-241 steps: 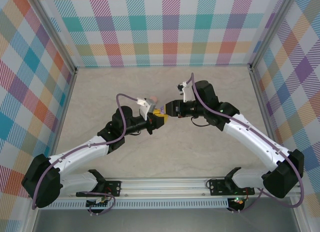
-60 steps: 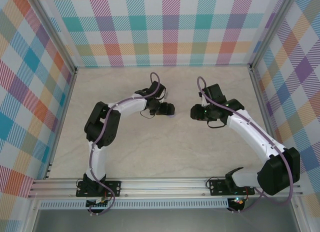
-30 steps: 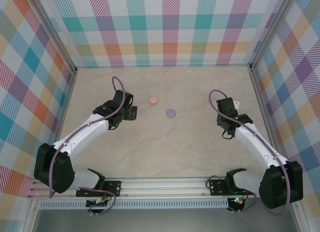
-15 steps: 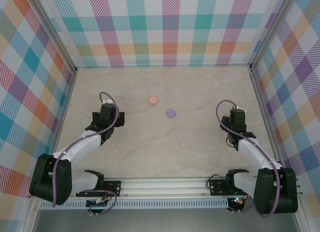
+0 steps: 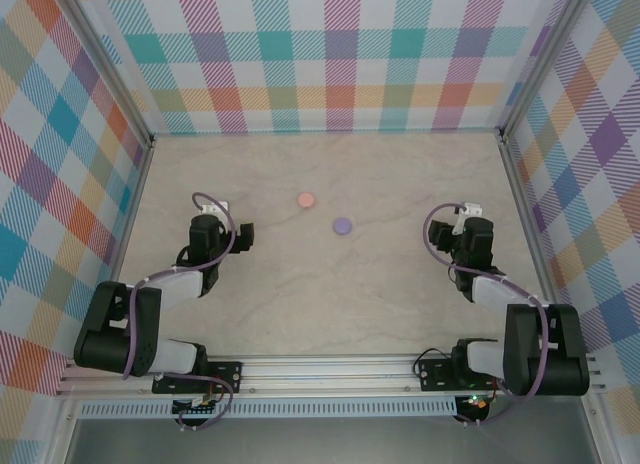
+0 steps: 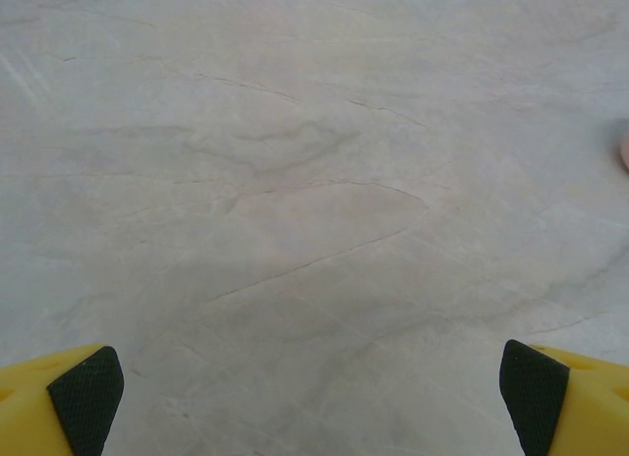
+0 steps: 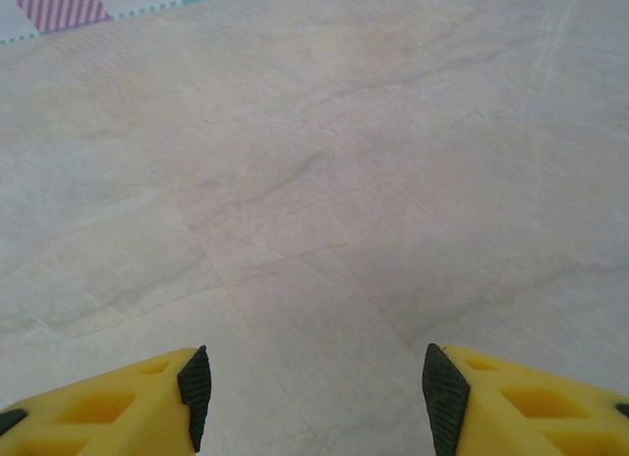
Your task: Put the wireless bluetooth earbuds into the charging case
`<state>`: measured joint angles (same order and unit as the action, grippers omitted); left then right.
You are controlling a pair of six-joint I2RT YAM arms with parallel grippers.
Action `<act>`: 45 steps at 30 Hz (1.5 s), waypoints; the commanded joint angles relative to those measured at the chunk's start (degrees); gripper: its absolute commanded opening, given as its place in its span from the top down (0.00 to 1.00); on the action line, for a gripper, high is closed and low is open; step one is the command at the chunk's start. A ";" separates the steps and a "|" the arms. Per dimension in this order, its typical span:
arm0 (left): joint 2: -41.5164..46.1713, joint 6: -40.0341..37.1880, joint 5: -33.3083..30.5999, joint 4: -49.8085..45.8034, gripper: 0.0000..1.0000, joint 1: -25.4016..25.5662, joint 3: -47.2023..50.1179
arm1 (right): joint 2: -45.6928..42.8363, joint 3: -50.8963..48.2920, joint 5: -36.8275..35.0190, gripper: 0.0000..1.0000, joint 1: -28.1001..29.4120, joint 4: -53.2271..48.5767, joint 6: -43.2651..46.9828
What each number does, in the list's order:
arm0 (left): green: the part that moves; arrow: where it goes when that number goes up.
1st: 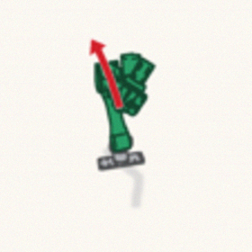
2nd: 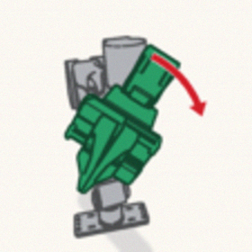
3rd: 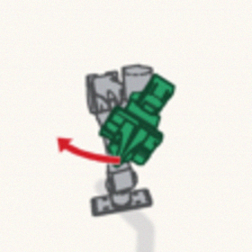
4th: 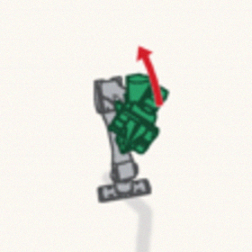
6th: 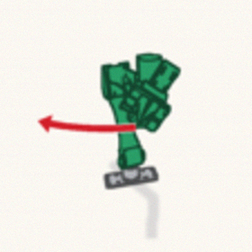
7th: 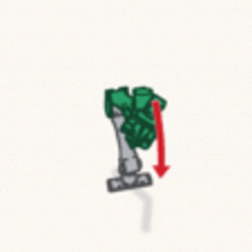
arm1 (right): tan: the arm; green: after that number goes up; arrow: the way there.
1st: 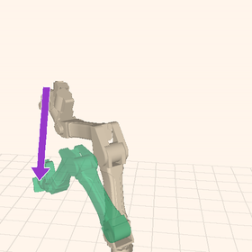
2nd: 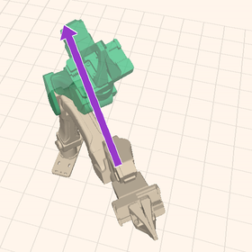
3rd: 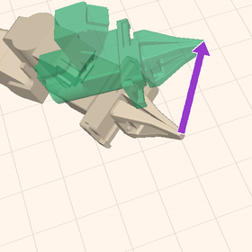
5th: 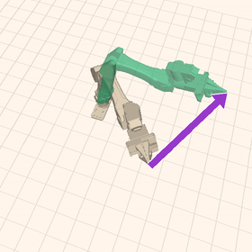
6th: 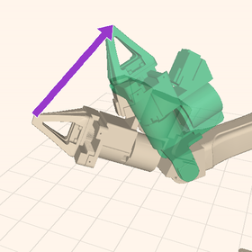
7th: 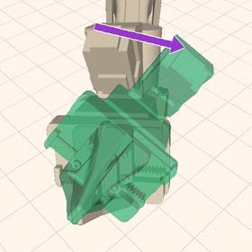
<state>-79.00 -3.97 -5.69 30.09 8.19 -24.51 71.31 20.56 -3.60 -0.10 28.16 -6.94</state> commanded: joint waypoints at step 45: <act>-10.61 1.88 2.14 15.55 0.00 -4.58 0.17 | 16.10 3.44 8.87 0.00 -0.88 17.41 6.41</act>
